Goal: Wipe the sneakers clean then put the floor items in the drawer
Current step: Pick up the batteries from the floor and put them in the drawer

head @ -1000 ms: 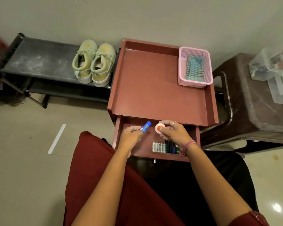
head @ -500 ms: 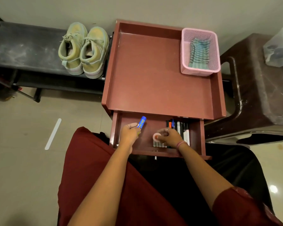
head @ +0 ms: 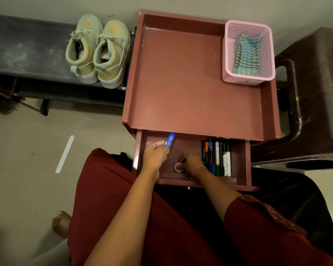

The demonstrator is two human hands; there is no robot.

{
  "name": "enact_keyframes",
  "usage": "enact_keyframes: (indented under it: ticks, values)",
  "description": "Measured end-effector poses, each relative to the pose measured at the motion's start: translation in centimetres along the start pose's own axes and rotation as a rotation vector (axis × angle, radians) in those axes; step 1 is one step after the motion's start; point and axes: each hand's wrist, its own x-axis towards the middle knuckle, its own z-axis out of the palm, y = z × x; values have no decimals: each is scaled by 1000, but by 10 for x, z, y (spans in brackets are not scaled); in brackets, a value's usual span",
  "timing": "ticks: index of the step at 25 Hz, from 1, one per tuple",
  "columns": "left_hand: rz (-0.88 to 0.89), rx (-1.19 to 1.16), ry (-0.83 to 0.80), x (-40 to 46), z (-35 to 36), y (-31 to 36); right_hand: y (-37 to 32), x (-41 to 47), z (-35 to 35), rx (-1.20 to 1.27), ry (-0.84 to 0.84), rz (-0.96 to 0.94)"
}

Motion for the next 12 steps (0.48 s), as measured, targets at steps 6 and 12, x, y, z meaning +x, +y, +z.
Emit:
enact_keyframes:
  ticks: [6, 12]
  values:
    - [3, -23, 7, 3, 1, -2, 0, -4, -12, -149, 9, -109]
    - [13, 54, 35, 11, 4, -11, -8, -39, -65, 59, 279, -404]
